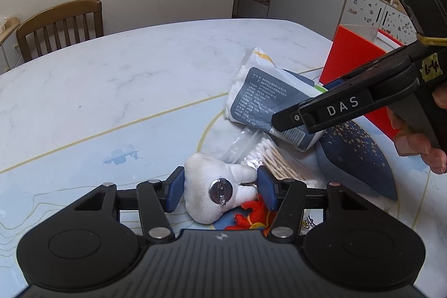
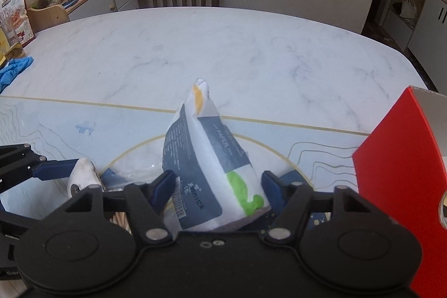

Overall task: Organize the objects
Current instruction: 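Grasp the white plush toy with the left gripper while the right gripper grasps the tissue packet, then carry the plush toy and tissue packet with both grippers into the shoebox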

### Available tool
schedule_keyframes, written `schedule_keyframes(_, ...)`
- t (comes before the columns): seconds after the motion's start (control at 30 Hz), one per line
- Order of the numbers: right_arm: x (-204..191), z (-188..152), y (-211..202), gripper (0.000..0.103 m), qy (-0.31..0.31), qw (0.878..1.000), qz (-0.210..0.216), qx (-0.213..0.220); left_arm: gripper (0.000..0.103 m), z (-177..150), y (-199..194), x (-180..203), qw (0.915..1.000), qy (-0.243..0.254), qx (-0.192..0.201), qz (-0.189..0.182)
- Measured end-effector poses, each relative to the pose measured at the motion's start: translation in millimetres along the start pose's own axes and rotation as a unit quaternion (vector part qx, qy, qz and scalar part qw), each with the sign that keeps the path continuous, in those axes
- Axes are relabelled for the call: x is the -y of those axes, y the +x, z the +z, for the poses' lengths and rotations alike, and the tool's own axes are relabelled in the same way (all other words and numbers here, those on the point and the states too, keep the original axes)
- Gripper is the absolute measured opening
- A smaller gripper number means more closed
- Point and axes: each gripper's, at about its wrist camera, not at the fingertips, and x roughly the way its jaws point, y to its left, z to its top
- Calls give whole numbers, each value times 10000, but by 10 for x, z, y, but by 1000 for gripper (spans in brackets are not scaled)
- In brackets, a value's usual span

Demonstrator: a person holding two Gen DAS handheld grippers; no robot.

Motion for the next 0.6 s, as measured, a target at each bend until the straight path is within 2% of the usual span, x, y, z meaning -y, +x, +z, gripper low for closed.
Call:
schedule_keyframes(0.07, -5, -5, -11, 55, -12, 10000, -26, -37, 53, 6, 1, -9, 10000, -18, -17, 9)
schedule_keyframes(0.2, -13, -16, -81, 35, -53, 10000, -63, 12, 52, 29, -1, -15, 10000, -60, -47, 22)
schedule_keyframes(0.3, -8, -14, -155, 26, -29, 10000, -50, 78, 51, 46, -9, -14, 9999, -127, -37, 22)
schedule_keyframes(0.4, -2, -27, -240, 23, -21, 9998, -89, 150, 50, 66, -35, -2, 9999, -151, 2, 23)
schedule_keyframes(0.6, 54, -41, -519, 22, 82, 9994, -38, 343, 50, 164, -166, 55, 9997, -176, 170, 30)
